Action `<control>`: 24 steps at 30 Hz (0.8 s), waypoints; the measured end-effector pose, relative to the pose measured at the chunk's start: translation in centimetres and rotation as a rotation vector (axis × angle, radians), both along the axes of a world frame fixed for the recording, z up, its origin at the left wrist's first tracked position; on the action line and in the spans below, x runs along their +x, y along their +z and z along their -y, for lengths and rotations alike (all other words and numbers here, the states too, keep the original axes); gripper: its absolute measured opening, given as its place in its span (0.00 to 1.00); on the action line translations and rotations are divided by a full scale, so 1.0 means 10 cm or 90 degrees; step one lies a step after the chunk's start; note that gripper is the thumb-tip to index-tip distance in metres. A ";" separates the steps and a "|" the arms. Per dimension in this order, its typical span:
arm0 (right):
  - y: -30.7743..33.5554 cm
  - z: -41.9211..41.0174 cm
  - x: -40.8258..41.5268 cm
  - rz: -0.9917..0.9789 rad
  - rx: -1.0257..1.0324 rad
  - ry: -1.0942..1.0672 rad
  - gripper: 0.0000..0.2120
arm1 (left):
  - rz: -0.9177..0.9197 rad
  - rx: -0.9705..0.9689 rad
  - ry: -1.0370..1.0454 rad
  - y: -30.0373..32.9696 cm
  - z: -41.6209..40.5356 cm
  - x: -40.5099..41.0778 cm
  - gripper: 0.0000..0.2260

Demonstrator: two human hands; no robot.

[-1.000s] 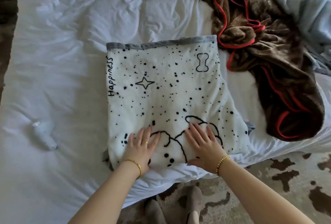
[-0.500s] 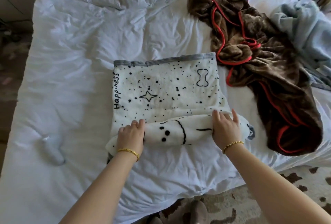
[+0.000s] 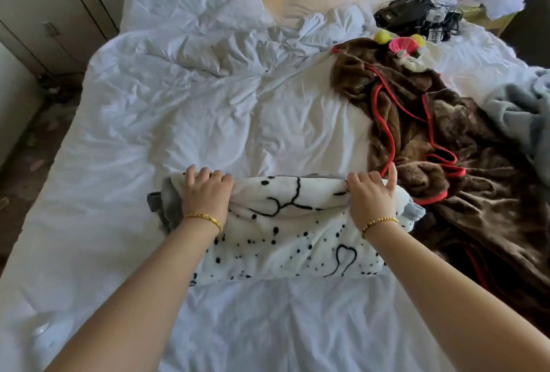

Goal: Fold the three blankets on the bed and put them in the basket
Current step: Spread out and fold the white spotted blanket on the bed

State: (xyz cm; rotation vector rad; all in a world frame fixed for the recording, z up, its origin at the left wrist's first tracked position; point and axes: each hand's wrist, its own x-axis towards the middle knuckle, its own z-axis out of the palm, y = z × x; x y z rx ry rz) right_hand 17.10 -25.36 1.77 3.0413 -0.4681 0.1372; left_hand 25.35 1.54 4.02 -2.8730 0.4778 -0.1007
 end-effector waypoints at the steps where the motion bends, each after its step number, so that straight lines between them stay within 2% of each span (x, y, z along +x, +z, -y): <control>1: -0.06 0.05 0.16 -0.002 0.002 0.003 0.16 | 0.002 -0.006 0.012 -0.06 0.05 0.14 0.11; 6: -0.41 0.17 0.76 -0.020 0.059 -0.020 0.16 | 0.027 -0.111 0.121 -0.40 0.33 0.55 0.14; 7: -0.48 0.16 0.83 -0.031 0.071 -0.024 0.16 | 0.053 -0.151 0.108 -0.48 0.43 0.52 0.16; 9: -0.62 0.12 0.90 -0.030 0.094 -0.022 0.17 | 0.057 -0.209 -0.028 -0.70 0.65 0.31 0.19; 11: -0.70 0.07 0.93 0.016 0.128 -0.040 0.21 | -0.051 -0.168 -0.128 -0.89 0.82 0.07 0.22; 13: -0.73 -0.05 0.87 0.087 0.153 -0.056 0.25 | -0.177 -0.128 -0.055 -1.10 0.82 0.03 0.27; 15: -0.78 -0.26 0.74 0.129 0.143 0.047 0.25 | -0.220 -0.138 0.031 -1.29 0.77 0.14 0.27; 16: -0.81 -0.38 0.68 0.109 0.129 0.134 0.23 | -0.221 -0.138 0.046 -1.35 0.77 0.20 0.27; 18: -0.93 -0.51 0.66 0.014 0.083 0.242 0.23 | -0.217 -0.124 0.045 -1.41 0.77 0.29 0.28; 19: -0.99 -0.51 0.70 -0.040 0.083 0.244 0.25 | -0.211 -0.116 0.036 -1.42 0.76 0.32 0.28; 21: -1.11 -0.35 0.87 -0.116 0.131 0.161 0.27 | -0.200 -0.110 0.045 -1.48 0.70 0.36 0.28; 24: -1.25 0.04 1.01 -0.140 0.158 0.007 0.27 | -0.176 -0.131 0.106 -1.55 0.52 0.48 0.27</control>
